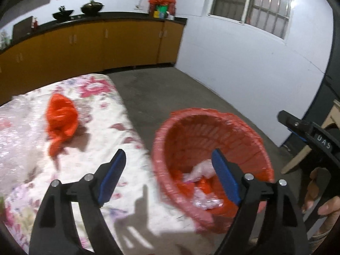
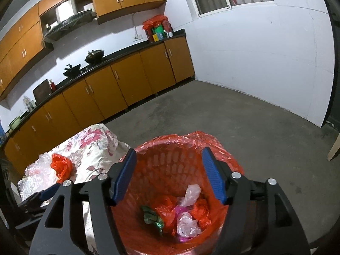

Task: Collect trash
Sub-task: 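Move both grippers back over the table toward the remaining bags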

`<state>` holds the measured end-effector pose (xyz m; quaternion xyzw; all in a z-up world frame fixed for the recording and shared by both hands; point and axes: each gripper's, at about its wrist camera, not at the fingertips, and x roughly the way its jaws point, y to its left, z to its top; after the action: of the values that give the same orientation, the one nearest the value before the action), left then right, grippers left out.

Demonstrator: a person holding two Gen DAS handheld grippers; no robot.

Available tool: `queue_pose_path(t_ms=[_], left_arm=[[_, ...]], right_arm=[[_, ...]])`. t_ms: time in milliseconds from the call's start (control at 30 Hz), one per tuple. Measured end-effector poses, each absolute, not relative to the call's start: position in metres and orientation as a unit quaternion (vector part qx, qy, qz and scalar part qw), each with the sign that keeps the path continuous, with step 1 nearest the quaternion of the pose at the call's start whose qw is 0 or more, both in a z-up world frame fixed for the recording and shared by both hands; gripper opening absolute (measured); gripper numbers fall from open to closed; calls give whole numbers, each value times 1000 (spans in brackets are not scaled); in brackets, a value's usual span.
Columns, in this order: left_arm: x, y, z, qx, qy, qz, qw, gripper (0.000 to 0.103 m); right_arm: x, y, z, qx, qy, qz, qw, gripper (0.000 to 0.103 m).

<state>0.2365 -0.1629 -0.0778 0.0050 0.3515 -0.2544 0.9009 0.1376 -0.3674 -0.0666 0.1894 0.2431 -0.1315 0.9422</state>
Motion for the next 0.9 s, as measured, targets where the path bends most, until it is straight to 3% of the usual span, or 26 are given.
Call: queue_pose_path(t_ms=[400, 900], left_arm=[[227, -64, -86, 40, 337, -114, 934, 86], [209, 105, -91, -28, 335, 87, 938, 86]], right_arm=[[157, -322, -68, 160, 260, -75, 949, 76], [215, -194, -75, 89, 304, 72, 946, 77]])
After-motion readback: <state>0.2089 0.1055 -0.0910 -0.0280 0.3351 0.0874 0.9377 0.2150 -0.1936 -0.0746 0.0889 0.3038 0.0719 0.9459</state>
